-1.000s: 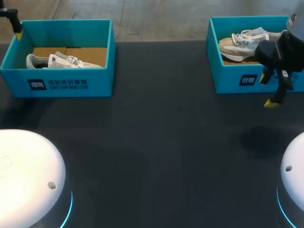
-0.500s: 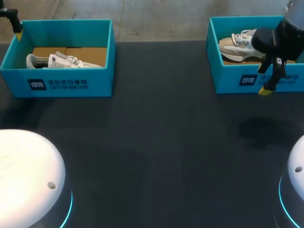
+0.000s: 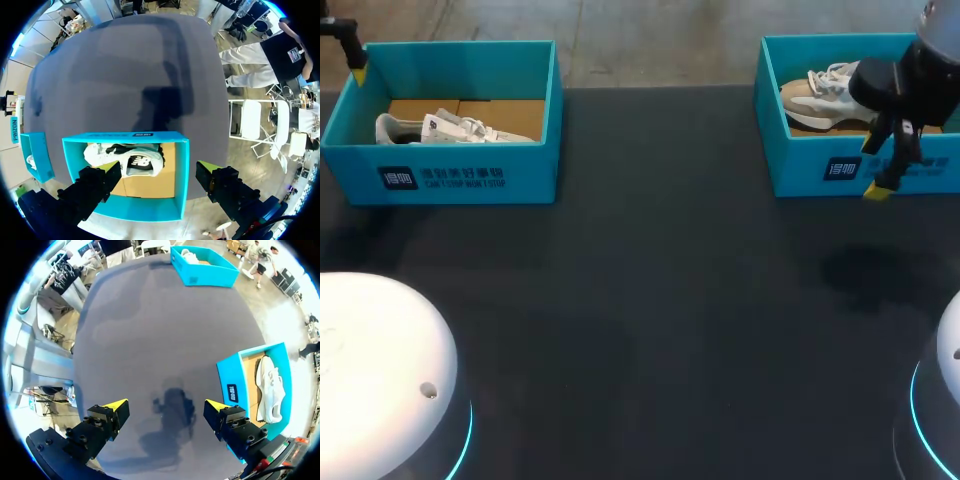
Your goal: Take the shoe out of the shoebox, open the shoe tongue, remove and reinsert the insole, then place the shoe into the shoebox
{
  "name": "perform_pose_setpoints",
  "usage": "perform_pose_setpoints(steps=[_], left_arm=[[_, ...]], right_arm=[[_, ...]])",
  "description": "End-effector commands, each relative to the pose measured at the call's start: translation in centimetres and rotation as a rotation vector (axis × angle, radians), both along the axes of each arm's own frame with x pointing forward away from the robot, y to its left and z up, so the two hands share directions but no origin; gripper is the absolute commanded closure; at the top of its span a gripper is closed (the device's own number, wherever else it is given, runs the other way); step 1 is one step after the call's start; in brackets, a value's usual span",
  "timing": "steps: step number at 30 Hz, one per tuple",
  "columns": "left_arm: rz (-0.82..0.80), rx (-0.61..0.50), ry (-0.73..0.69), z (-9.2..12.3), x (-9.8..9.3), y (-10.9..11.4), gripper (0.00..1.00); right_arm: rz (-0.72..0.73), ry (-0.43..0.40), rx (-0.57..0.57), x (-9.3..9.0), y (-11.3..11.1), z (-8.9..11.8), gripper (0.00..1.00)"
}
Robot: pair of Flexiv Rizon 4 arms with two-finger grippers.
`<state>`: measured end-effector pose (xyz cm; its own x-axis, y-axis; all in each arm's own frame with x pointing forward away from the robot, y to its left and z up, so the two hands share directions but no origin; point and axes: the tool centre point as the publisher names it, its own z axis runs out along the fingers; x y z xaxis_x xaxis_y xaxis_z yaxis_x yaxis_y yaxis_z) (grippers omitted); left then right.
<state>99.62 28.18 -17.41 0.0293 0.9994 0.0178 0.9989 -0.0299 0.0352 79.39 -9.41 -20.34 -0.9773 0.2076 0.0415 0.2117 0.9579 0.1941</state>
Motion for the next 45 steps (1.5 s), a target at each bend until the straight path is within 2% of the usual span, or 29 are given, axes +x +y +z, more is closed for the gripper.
perform_pose_setpoints(steps=[1,6,9,14,20,25,27,28,44,45], left_arm=[[0.000,0.003,-0.002,0.0,-0.1,0.0,0.00],[0.000,0.003,-0.002,0.0,-0.1,0.0,0.00],[0.000,0.003,-0.002,0.0,-0.1,0.0,0.00],[0.000,0.003,-0.002,0.0,-0.1,0.0,0.00],[0.000,0.003,-0.002,0.0,-0.1,0.0,0.00],[0.000,0.003,-0.002,0.0,-0.1,0.0,0.00],[0.000,0.003,-0.002,0.0,-0.1,0.0,0.00],[0.000,0.003,-0.002,0.0,-0.1,0.0,0.00],[0.000,0.003,-0.002,0.0,-0.1,0.0,0.00],[0.000,0.003,-0.002,0.0,-0.1,0.0,0.00]], right_arm=[[-0.001,-0.001,-0.002,0.0,0.0,0.0,0.00],[-0.001,-0.001,-0.002,0.0,0.0,0.0,0.00],[-0.148,0.006,-0.042,1.9,-0.4,0.3,0.00],[-0.385,0.016,-0.043,4.6,-2.1,1.1,0.00],[-0.644,0.050,-0.090,8.4,-5.1,1.5,0.00],[-0.790,0.058,-0.089,12.1,-7.9,1.8,0.00],[-0.933,0.109,-0.103,13.6,-9.0,1.8,0.00],[-1.007,0.160,-0.059,14.2,-9.7,1.6,0.00],[-1.007,0.160,-0.059,14.2,-9.7,1.6,0.00],[-1.052,0.160,-0.077,14.9,-9.7,1.3,0.00]])
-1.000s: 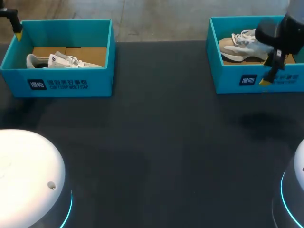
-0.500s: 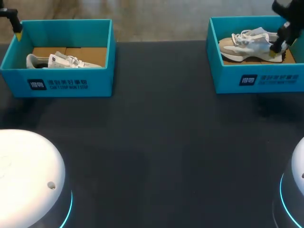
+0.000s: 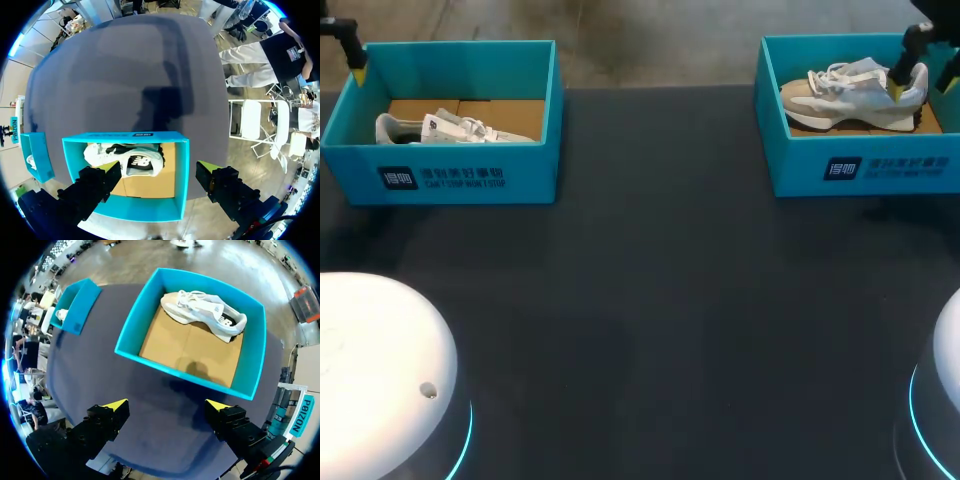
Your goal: Take the shoe out of the shoebox, open the shoe tongue, remove and reinsert the insole, then place the shoe into the shoebox
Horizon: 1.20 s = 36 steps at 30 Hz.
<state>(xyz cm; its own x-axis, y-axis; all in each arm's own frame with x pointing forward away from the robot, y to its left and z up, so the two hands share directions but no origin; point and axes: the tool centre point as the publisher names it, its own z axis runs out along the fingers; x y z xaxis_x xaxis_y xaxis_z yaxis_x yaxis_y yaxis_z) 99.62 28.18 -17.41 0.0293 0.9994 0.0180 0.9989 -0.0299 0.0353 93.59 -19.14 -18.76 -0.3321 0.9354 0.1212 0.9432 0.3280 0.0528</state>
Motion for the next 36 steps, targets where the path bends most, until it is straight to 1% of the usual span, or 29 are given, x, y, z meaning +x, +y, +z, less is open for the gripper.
perform_pose_setpoints(steps=[1,2,3,5,7,8,10,11,12,13,17,21,24,32,36], left_arm=[[0.000,0.003,-0.002,0.0,-0.1,0.0,0.00],[0.000,0.003,-0.002,0.0,-0.1,0.0,0.00],[0.000,0.003,-0.002,0.0,-0.1,0.0,0.00],[0.000,0.003,-0.002,0.0,-0.1,0.0,0.00],[0.000,0.003,-0.002,0.0,-0.1,0.0,0.00],[0.000,0.003,-0.002,0.0,-0.1,0.0,0.00],[0.000,0.003,-0.002,0.0,-0.1,0.0,0.00],[0.000,0.003,-0.002,0.0,-0.1,0.0,0.00],[0.000,0.003,-0.002,0.0,-0.1,0.0,0.00],[0.000,0.003,-0.002,0.0,-0.1,0.0,0.00],[0.000,0.003,-0.002,0.0,-0.1,0.0,0.00],[0.000,0.003,-0.002,0.0,-0.1,0.0,0.00],[0.000,0.003,-0.002,0.0,-0.1,0.0,0.00],[0.000,0.003,-0.002,0.0,-0.1,0.0,0.00],[0.000,0.003,-0.002,0.0,-0.1,0.0,0.00]], right_arm=[[-0.083,0.011,-0.040,1.4,0.1,-0.5,0.00],[-0.128,0.011,-0.071,2.3,0.1,-0.7,0.00],[-0.153,-0.006,-0.107,3.3,0.5,-1.1,0.00],[-0.219,-0.028,-0.103,5.0,0.4,-1.7,0.00],[-0.259,-0.047,-0.160,6.3,0.4,-2.3,0.00],[-0.281,-0.044,-0.151,7.1,0.2,-2.6,0.00],[-0.326,-0.055,-0.164,8.7,-0.3,-3.4,0.00],[-0.340,-0.057,-0.169,8.9,-0.7,-3.7,0.00],[-0.380,-0.058,-0.193,9.8,-1.2,-4.3,0.00],[-0.397,-0.063,-0.203,10.3,-1.7,-4.8,0.00],[-0.424,-0.099,-0.215,12.7,-3.1,-6.0,0.00],[-0.416,-0.135,-0.236,14.4,-4.4,-6.6,0.00],[-0.406,-0.142,-0.247,15.5,-5.3,-6.9,0.00],[-0.411,-0.155,-0.281,18.2,-7.7,-7.6,0.00],[-0.423,-0.144,-0.307,19.5,-8.6,-8.2,0.00]])
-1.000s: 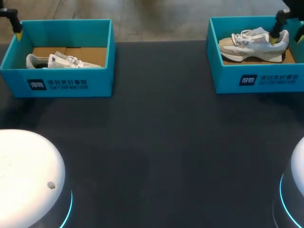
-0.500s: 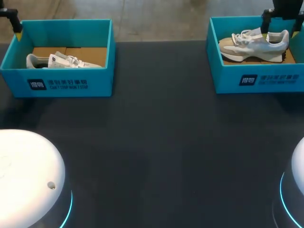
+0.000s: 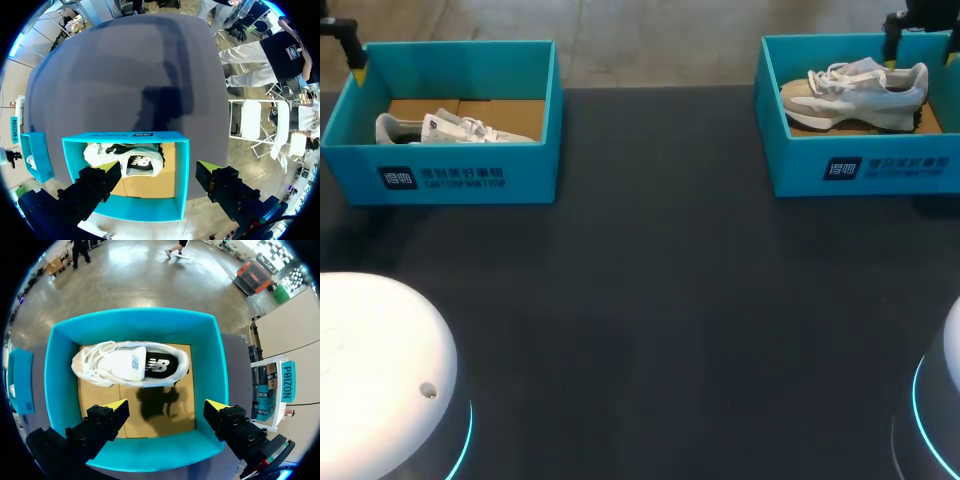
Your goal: Take the shoe out of the shoebox, open the shoe tongue, remove and reinsert the insole, then place the shoe into the shoebox
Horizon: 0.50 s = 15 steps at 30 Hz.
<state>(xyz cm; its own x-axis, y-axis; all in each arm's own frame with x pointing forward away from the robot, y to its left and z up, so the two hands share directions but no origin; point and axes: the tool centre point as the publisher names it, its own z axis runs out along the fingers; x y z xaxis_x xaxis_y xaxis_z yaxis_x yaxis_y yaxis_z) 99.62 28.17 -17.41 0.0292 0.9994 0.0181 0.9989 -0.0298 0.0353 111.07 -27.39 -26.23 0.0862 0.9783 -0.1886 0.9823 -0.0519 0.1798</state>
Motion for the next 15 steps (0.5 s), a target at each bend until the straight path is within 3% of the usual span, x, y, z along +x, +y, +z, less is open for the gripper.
perform_pose_setpoints(steps=[1,15], left_arm=[[0.000,0.003,-0.002,0.0,-0.1,0.0,0.00],[0.000,0.003,-0.002,0.0,-0.1,0.0,0.00]], right_arm=[[-0.009,0.027,-0.017,2.3,-0.5,-0.8,0.00],[-0.025,0.025,-0.049,4.4,-2.3,-3.1,0.00]])
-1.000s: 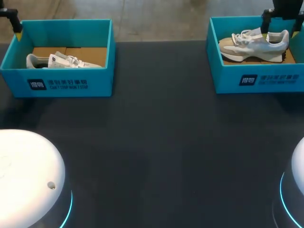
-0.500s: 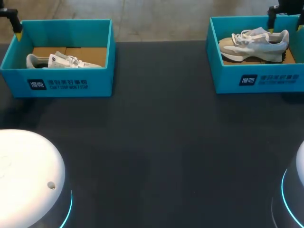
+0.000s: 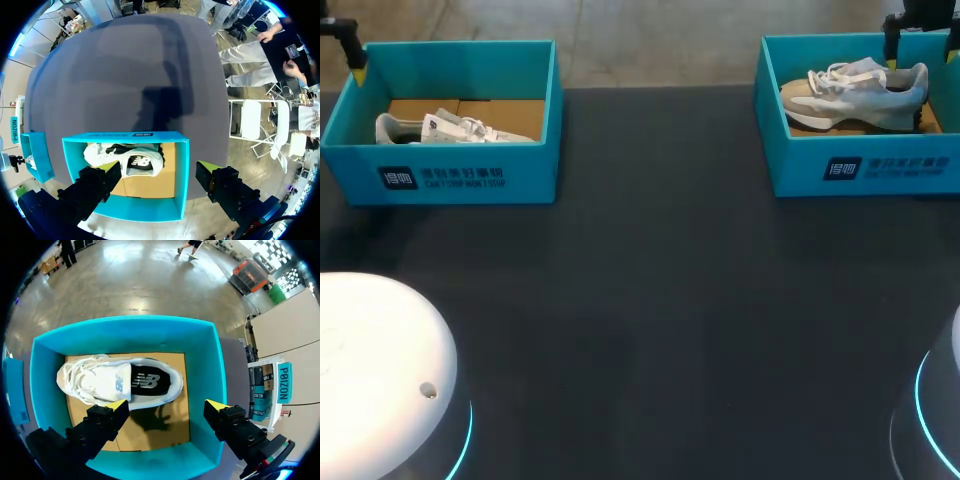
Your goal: Take the shoe out of the shoebox, open the shoe tongue, remove and reinsert the insole, then place the shoe into the shoebox
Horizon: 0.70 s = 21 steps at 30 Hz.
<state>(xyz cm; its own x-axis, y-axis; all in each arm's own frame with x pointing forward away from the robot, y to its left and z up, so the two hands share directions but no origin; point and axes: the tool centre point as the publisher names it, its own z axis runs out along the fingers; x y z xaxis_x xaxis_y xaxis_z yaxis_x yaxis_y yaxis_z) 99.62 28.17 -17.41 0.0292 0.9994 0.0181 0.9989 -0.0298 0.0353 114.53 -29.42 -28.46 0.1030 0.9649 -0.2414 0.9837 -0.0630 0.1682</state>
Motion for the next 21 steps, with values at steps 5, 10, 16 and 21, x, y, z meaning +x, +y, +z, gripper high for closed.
perform_pose_setpoints(steps=[5,10,16,21], left_arm=[[0.000,0.003,-0.002,0.0,-0.1,0.0,0.00],[0.000,0.003,-0.002,0.0,-0.1,0.0,0.00],[0.000,0.003,-0.002,0.0,-0.1,0.0,0.00],[0.000,0.003,-0.002,0.0,-0.1,0.0,0.00]], right_arm=[[-0.007,0.021,0.004,1.0,-0.9,-1.8,0.00],[-0.009,0.026,0.013,1.1,-1.4,-2.5,0.00],[-0.007,0.035,0.028,1.4,-1.9,-3.5,0.00],[-0.002,0.050,0.027,2.0,-2.3,-4.2,0.00]])
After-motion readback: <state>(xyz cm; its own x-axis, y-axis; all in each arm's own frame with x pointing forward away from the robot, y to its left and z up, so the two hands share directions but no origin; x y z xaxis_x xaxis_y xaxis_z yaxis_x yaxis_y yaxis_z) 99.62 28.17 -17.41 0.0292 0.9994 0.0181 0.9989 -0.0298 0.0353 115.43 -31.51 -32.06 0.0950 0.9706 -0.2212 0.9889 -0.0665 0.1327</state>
